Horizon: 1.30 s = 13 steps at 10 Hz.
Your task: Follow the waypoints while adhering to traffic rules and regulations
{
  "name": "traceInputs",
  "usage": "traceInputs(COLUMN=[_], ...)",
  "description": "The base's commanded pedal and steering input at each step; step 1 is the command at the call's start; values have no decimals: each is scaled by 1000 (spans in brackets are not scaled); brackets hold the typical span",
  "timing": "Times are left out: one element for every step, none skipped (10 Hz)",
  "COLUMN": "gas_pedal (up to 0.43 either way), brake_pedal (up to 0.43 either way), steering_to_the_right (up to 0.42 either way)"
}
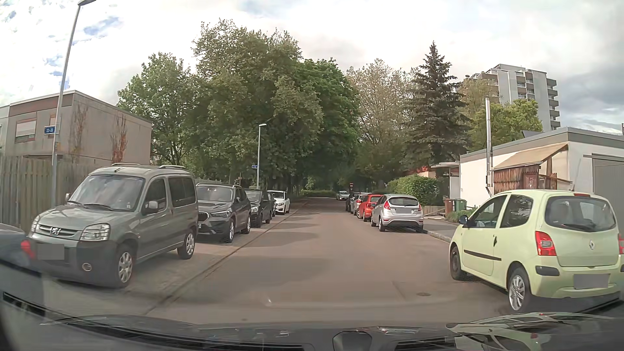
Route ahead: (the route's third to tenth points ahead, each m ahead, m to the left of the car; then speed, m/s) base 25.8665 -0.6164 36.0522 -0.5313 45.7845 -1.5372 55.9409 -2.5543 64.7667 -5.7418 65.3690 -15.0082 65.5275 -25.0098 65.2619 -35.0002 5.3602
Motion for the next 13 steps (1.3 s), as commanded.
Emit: traceInputs(gas_pedal=[59,59,59,59,59,59,59,59,59,59,59,59,59], brake_pedal=[0,0,0,0,0,0,0,0,0,0,0,0,0], steering_to_the_right=[2,1,0,0,0,0,0,0,-1,-2,-1,0,0])
